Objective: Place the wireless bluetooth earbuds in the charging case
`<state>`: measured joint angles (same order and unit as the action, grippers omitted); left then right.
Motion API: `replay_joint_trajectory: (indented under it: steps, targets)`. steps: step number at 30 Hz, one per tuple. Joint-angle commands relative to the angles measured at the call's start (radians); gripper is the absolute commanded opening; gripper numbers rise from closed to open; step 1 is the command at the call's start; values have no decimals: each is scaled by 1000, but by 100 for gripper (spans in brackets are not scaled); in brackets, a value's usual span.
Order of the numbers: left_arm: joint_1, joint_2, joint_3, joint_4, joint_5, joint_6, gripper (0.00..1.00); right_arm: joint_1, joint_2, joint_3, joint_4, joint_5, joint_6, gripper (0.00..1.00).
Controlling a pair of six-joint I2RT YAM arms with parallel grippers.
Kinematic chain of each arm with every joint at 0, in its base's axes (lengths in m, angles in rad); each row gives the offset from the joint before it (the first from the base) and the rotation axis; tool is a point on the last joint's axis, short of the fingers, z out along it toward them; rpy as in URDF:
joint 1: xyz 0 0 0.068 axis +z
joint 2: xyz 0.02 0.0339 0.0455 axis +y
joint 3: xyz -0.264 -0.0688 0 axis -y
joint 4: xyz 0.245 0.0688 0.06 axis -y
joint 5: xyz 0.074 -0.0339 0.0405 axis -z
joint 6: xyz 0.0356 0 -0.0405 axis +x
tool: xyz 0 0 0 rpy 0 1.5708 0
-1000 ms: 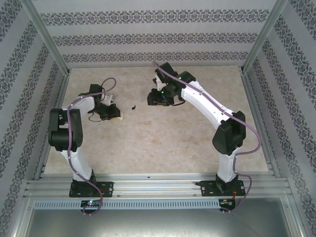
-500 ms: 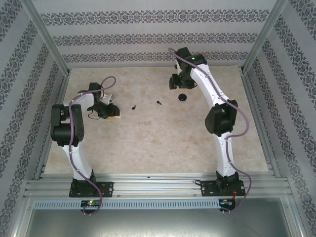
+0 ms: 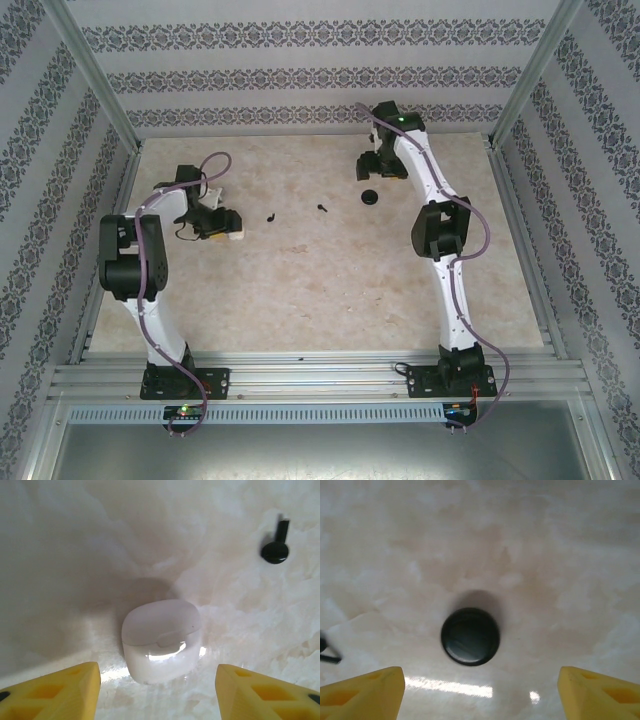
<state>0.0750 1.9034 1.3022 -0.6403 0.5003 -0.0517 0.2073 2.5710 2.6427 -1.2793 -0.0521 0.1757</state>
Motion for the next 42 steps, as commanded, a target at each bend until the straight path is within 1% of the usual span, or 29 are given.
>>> replay_joint_trajectory:
  steps: [1,6,11,14,19,25,30,36,42]
  targets:
    - [11,-49,-11,29,-16,13,57,7,38,16,78,-37,-2,81]
    - [12,-62,0,34,-7,3,56,0,82,17,143,-91,44,77]
    - [12,-74,-15,57,16,-26,55,-12,118,28,178,-136,127,67]
    - [12,-84,-29,67,23,-39,54,-11,125,17,175,-147,165,65]
    - [11,-109,-44,63,19,-36,54,-3,123,-46,168,-163,200,64]
    - [11,-144,-55,42,26,-17,54,12,110,-106,127,-184,199,57]
    - [12,-178,-84,43,41,-16,53,24,41,-234,136,-187,200,53]
    - [11,-224,-114,39,57,-16,53,63,-96,-475,190,-163,203,52]
    - [7,-283,-152,36,84,-23,51,110,-223,-722,259,-176,241,51]
